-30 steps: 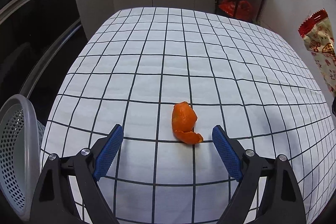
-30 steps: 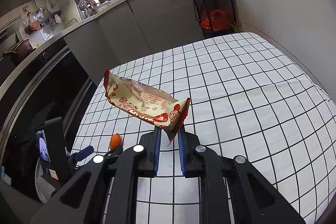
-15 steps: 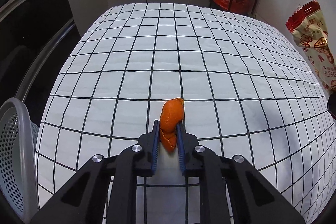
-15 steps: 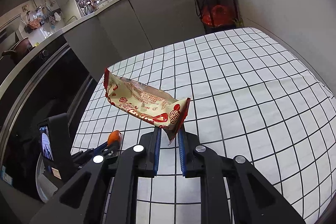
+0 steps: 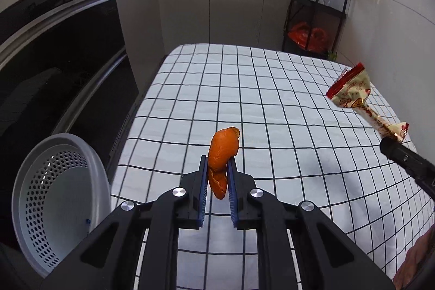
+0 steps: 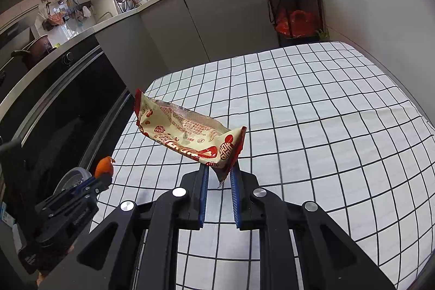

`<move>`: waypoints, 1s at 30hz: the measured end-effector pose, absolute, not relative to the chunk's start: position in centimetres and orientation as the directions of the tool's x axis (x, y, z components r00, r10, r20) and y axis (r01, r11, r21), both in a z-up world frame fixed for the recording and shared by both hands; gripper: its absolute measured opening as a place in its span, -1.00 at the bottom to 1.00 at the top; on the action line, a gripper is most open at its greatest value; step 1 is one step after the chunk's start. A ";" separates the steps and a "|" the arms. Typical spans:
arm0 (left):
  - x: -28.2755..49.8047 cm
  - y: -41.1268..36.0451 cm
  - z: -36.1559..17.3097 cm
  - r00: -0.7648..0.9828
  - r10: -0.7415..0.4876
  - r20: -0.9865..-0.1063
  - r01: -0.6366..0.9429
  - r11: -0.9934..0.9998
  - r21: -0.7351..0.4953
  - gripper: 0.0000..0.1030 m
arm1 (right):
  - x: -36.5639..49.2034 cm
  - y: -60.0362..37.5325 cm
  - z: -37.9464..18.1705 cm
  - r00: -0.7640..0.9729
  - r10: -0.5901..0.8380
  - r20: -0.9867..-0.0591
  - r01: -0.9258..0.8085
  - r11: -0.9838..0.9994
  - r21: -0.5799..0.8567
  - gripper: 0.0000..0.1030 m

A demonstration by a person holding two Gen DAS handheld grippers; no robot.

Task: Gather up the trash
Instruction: 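Carry the orange peel and the snack wrapper over the gray basket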

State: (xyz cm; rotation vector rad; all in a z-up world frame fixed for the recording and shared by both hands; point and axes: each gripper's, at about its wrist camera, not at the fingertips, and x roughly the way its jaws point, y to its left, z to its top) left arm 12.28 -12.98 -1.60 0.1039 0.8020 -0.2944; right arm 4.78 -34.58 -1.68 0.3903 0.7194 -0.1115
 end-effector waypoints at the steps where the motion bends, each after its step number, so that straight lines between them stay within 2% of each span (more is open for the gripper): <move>1: 12.1 -12.4 -1.0 0.666 -0.219 -0.713 0.293 0.956 -0.020 -0.73 | 4.8 -34.1 -1.6 0.750 0.039 -0.660 0.225 0.924 0.310 -0.71; 14: 8.3 -0.7 2.8 0.754 -0.097 -0.650 0.141 0.990 0.017 -0.73 | 6.3 -23.9 -0.3 0.750 0.180 -0.636 0.042 0.947 0.317 -0.71; 23: 7.7 7.5 1.5 0.750 0.058 -0.659 -0.030 0.998 0.054 -0.72 | 8.4 -14.6 -1.3 0.696 0.290 -0.657 -0.107 0.947 0.304 -0.71; 30: 8.2 11.4 -0.2 0.719 0.114 -0.686 -0.115 0.992 0.044 -0.71 | 10.3 -7.9 -3.1 0.634 0.338 -0.695 -0.202 0.940 0.273 -0.70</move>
